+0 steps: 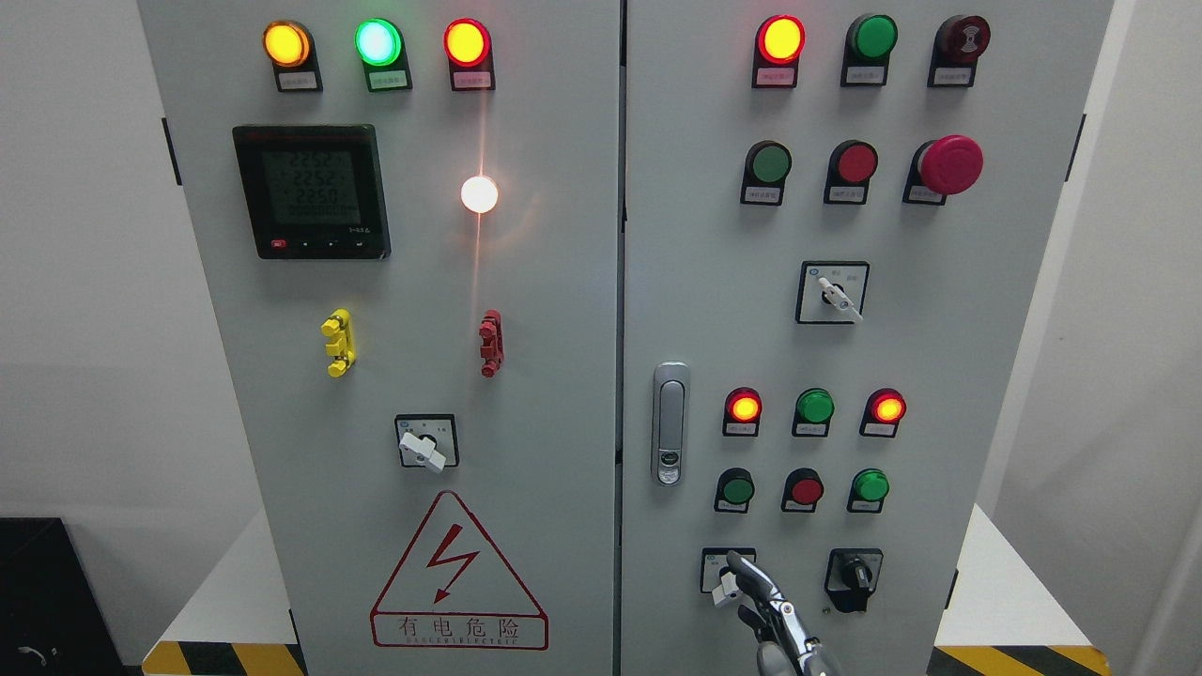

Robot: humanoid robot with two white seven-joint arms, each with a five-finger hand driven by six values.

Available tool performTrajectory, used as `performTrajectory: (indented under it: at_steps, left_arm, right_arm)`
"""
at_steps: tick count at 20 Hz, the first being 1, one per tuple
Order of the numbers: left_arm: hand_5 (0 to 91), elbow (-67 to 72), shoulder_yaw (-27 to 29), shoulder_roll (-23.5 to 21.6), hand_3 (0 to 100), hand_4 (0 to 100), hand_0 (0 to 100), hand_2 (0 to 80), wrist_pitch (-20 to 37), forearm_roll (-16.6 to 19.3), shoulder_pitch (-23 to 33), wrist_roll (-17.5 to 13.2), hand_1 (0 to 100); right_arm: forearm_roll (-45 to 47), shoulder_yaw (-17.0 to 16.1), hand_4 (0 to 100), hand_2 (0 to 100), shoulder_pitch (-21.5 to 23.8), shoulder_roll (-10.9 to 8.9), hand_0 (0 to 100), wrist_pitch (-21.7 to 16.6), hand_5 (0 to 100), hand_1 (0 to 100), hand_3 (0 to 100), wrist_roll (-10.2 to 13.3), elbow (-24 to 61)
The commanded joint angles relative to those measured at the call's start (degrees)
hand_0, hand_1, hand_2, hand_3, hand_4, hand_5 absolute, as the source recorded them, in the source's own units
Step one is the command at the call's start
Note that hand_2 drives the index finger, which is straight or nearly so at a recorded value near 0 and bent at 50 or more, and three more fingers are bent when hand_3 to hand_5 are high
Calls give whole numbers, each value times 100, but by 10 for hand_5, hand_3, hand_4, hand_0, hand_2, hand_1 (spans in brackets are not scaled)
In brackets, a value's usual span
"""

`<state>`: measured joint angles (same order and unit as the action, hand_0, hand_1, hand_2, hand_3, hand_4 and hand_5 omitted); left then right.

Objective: Release door handle

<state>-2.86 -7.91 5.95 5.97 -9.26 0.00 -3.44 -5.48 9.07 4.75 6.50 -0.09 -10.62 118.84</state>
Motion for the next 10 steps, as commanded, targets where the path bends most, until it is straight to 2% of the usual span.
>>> performTrajectory:
  at_steps: [1, 10]
  left_arm:
    - [0, 4, 0, 2, 0, 0, 120, 0, 1, -6, 53, 1, 556]
    - [0, -4, 0, 2, 0, 0, 120, 0, 1, -6, 53, 1, 556]
  right_arm:
    - [-6, 25, 0, 0, 0, 0, 342, -17, 0, 0, 0, -2, 8]
    - [-6, 33, 0, 0, 0, 0, 338, -17, 0, 6, 0, 60, 7]
